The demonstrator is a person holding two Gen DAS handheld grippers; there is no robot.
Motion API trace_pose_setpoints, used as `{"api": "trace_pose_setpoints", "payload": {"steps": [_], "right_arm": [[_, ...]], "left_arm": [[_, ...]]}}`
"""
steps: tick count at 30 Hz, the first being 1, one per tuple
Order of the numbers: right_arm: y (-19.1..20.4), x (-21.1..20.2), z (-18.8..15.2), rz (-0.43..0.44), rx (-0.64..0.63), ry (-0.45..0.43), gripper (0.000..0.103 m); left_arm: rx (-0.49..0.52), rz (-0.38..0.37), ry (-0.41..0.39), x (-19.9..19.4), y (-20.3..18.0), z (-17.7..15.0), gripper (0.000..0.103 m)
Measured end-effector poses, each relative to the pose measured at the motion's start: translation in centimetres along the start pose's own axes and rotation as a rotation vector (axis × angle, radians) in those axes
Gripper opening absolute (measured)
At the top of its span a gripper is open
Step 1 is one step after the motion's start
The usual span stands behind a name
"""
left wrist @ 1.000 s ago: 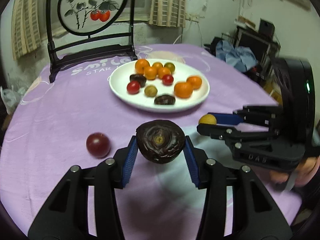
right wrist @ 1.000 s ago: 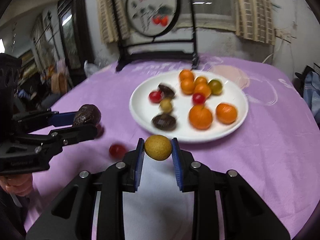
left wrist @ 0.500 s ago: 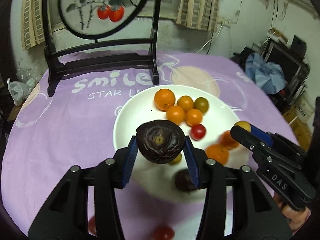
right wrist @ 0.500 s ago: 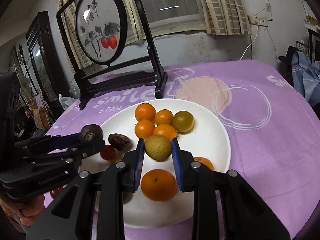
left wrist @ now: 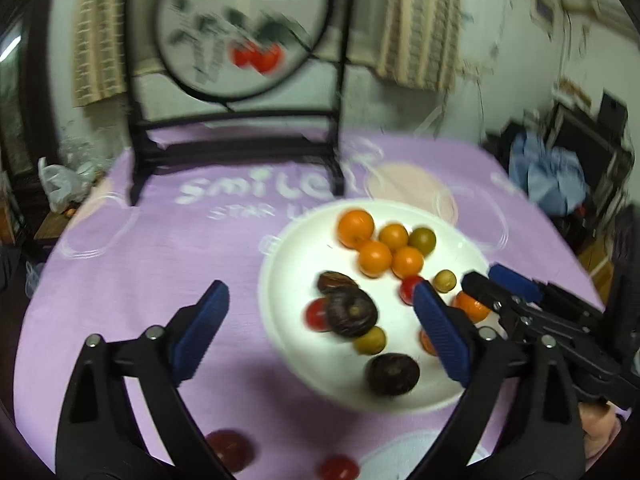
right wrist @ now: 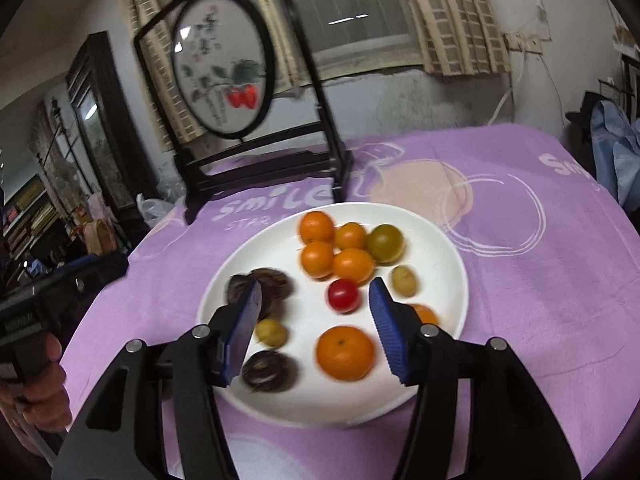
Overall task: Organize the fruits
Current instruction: 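Place the citrus and mangosteen in the oval dish and open both tools, then grasp a red cherry tomato with the right tool while the left tool grasps the red plum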
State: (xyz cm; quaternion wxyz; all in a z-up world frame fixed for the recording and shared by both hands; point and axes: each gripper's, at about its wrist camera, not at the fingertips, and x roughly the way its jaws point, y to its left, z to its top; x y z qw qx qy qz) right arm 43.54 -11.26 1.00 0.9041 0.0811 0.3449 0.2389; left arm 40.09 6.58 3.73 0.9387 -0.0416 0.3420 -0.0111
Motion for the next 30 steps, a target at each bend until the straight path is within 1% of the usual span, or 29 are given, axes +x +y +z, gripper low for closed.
{"api": "trace_pose_setpoints", "payload": {"steps": [3, 5, 6, 7, 8, 10, 11, 13, 14, 17, 19, 22, 24, 25, 26, 29, 30], "right_arm": [[3.1, -1.0, -1.8, 0.045, -0.061, 0.014, 0.059], [5.1, -1.0, -3.3, 0.082, -0.104, 0.062, 0.059], [6.2, -0.8, -4.3, 0.097, -0.130, 0.091, 0.059], [6.9, -0.6, -5.0, 0.101, -0.147, 0.108, 0.059], [8.1, -0.4, -6.2, 0.097, -0.175, 0.128, 0.059], [9.4, 0.0, -7.5, 0.081, -0.217, 0.148, 0.059], [10.1, 0.4, -8.2, 0.068, -0.247, 0.161, 0.059], [11.1, 1.1, -9.1, 0.042, -0.293, 0.184, 0.059], [11.3, 1.4, -9.4, 0.035, -0.304, 0.192, 0.059], [11.6, 2.2, -10.0, 0.008, -0.332, 0.229, 0.059], [11.4, 2.9, -10.1, 0.000, -0.340, 0.254, 0.059], [11.1, 3.2, -10.4, -0.005, -0.327, 0.270, 0.059], [11.1, 3.2, -10.5, -0.005, -0.326, 0.273, 0.057], [11.1, 3.3, -10.4, -0.006, -0.329, 0.273, 0.056], [11.2, 3.4, -10.4, -0.006, -0.335, 0.275, 0.052], [11.6, 3.8, -10.5, -0.010, -0.356, 0.287, 0.044], [11.7, 3.9, -10.6, -0.012, -0.361, 0.290, 0.043]], "left_arm": [[-0.065, 0.057, -0.057, -3.7, 3.0, -0.9, 0.101], [-0.122, 0.106, -0.093, -5.7, 5.2, -2.2, 0.101], [-0.155, 0.143, -0.105, -6.5, 6.4, -3.2, 0.101], [-0.174, 0.161, -0.109, -6.8, 7.0, -3.9, 0.101], [-0.202, 0.187, -0.104, -6.9, 8.0, -5.1, 0.101], [-0.227, 0.220, -0.095, -6.9, 9.3, -6.9, 0.101], [-0.234, 0.270, -0.076, -6.7, 9.9, -8.0, 0.101], [-0.232, 0.338, -0.039, -6.2, 10.5, -8.7, 0.101], [-0.247, 0.340, -0.034, -6.2, 10.9, -8.9, 0.101], [-0.318, 0.286, -0.025, -6.6, 12.2, -9.0, 0.101], [-0.341, 0.271, -0.032, -6.9, 12.5, -8.9, 0.101], [-0.332, 0.280, -0.028, -6.8, 12.3, -8.9, 0.101], [-0.327, 0.274, -0.021, -6.8, 12.2, -9.0, 0.101], [-0.323, 0.273, -0.019, -6.6, 12.1, -9.0, 0.101], [-0.317, 0.275, -0.018, -6.5, 12.0, -8.9, 0.101], [-0.306, 0.278, -0.018, -6.4, 11.7, -8.9, 0.101], [-0.306, 0.277, -0.016, -6.4, 11.7, -9.0, 0.101]]}}
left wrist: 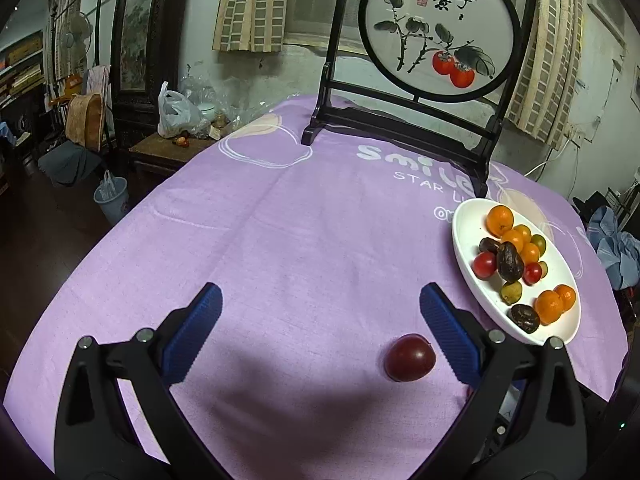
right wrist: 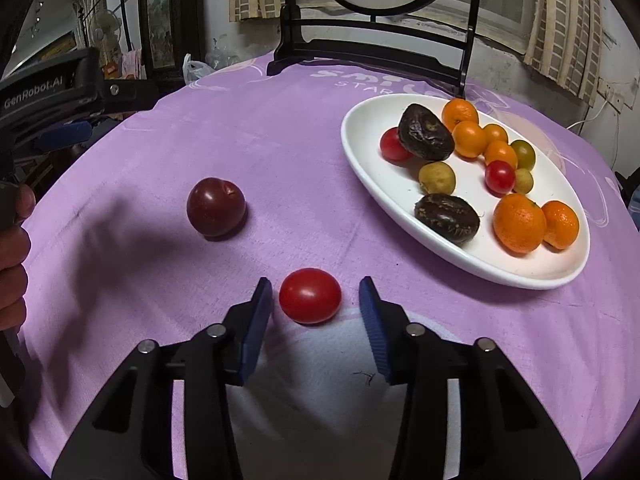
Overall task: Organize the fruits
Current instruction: 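Grasp a red cherry tomato with the right tool while the left tool grasps the red plum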
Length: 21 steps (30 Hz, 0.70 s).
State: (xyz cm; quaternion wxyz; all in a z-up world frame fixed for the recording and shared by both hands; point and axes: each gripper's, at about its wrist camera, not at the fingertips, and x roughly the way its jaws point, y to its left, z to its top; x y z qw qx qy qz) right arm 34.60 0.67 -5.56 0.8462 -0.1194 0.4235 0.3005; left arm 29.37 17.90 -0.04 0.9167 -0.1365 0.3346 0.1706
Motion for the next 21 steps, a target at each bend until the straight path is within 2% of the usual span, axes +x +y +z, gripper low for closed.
{"api": "trace_pose_setpoints", "payload": {"steps": [2, 8, 16, 21], "right_arm": [[0.1, 0.1, 0.0, -0.002, -0.004, 0.005, 0.038], [0.1, 0.3, 0.0, 0.006, -0.003, 0.015, 0.033], [0.2, 0.3, 0.0, 0.005, -0.003, 0.015, 0.031], [-1.1, -1.2, 0.1, 0.067, 0.068, -0.010, 0.031]], "left_arm": [[0.000, 0.000, 0.006, 0.1, 0.0, 0.0, 0.101], [-0.003, 0.005, 0.007, 0.2, 0.1, 0.0, 0.101], [-0.003, 0.008, 0.009, 0.3, 0.2, 0.0, 0.101], [-0.002, 0.002, 0.016, 0.4, 0.2, -0.2, 0.101]]}}
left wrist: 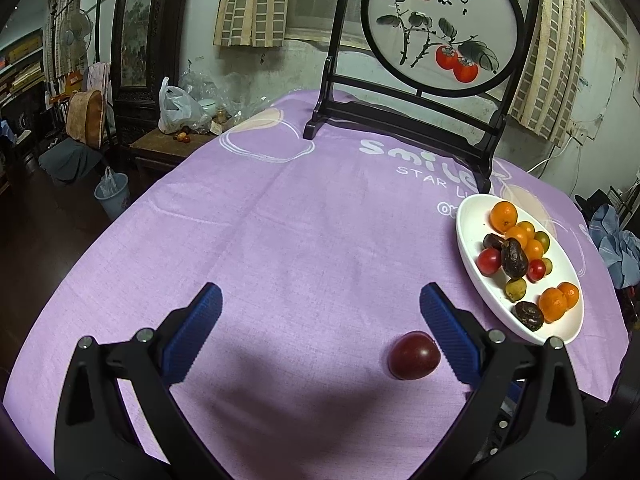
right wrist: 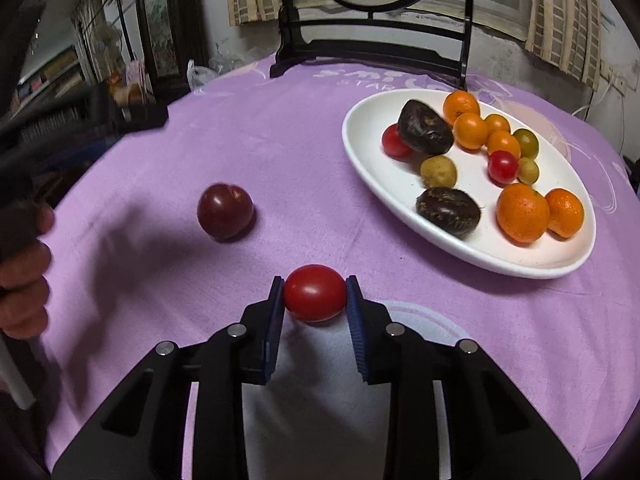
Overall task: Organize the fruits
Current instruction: 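Grasp a red cherry tomato with the right tool while the left tool grasps the red plum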
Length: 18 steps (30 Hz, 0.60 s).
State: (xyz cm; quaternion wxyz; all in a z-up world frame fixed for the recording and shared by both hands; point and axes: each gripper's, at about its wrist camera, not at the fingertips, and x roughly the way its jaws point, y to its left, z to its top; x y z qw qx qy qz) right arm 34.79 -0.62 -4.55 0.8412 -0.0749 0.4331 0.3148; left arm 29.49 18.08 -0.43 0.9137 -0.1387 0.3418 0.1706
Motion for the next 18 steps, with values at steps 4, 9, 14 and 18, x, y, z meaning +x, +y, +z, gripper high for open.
{"api": "trace_pose_setpoints", "payload": {"steps": [4, 9, 14, 18], "right_arm": [[-1.1, -2.1, 0.4, -0.012, 0.035, -0.061, 0.031], [-3.7, -3.6, 0.6, -0.028, 0.133, -0.092, 0.031], [-5.0, -3.9, 0.4, -0.014, 0.189, -0.086, 0.031], [-4.9, -4.0, 0.2, -0.014, 0.185, -0.085, 0.031]], "left_arm": [[0.047, -0.050, 0.034, 0.5, -0.9, -0.5, 0.101], [0.222, -0.072, 0.053, 1.0, -4.1, -2.2, 0.099], [0.370, -0.106, 0.084, 1.6, -6.7, -4.0, 0.084], [0.416, -0.101, 0.111, 2.8, -7.5, -4.9, 0.070]]}}
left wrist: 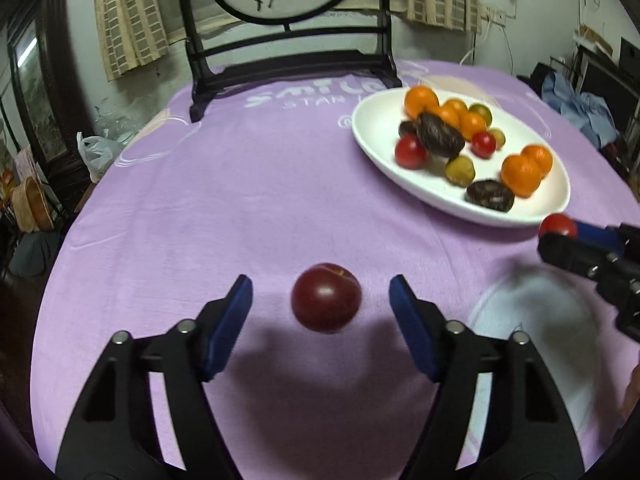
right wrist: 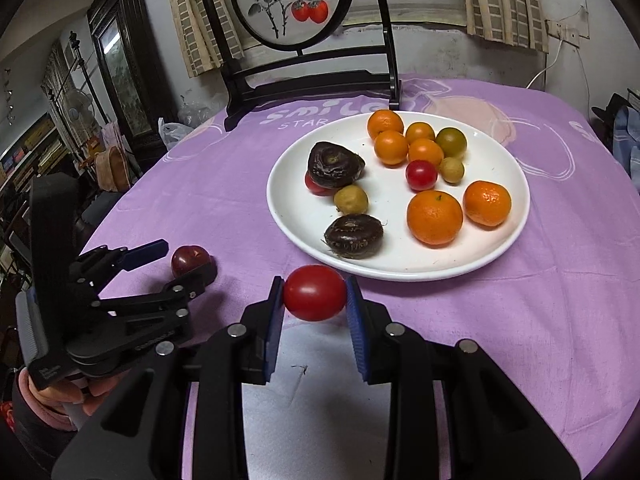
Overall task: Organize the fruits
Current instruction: 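Grasp a red cherry tomato with the right tool while the left tool grasps the red plum, then lower the tomato and plum into the oval dish and open both tools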
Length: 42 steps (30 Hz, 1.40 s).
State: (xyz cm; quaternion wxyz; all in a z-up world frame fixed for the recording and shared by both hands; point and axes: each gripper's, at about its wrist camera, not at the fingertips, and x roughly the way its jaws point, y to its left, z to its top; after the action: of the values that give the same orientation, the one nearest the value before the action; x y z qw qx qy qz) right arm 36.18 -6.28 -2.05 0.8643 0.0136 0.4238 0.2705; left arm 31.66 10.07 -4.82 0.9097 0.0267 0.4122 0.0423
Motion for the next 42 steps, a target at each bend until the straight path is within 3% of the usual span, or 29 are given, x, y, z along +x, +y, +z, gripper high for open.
{"api": "trace_pose_setpoints", "payload": {"steps": [5, 10, 17, 31, 42], "right_arm": [[0.0, 0.1, 0.0, 0.000, -0.002, 0.001, 0.031], [0.0, 0.0, -0.1, 0.000, 0.001, -0.002, 0.031], [-0.2, 0.0, -0.1, 0.000, 0.006, -0.002, 0.031], [0.2, -1.4, -1.6, 0.031, 0.015, -0.021, 0.031], [-0.3, -5.3, -3.0, 0.054, 0.029, -0.115, 0.031]], "left_arm": [[0.010, 0.011, 0.007, 1.3, -0.3, -0.2, 0.063], [0.004, -0.001, 0.038, 2.3, -0.2, -0.2, 0.049], [0.012, 0.004, 0.043, 2.4, -0.3, -0.3, 0.039], [-0.006, -0.003, 0.019, 0.8, -0.8, -0.5, 0.039], [-0.030, -0.044, -0.047, -3.7, -3.0, -2.6, 0.039]]}}
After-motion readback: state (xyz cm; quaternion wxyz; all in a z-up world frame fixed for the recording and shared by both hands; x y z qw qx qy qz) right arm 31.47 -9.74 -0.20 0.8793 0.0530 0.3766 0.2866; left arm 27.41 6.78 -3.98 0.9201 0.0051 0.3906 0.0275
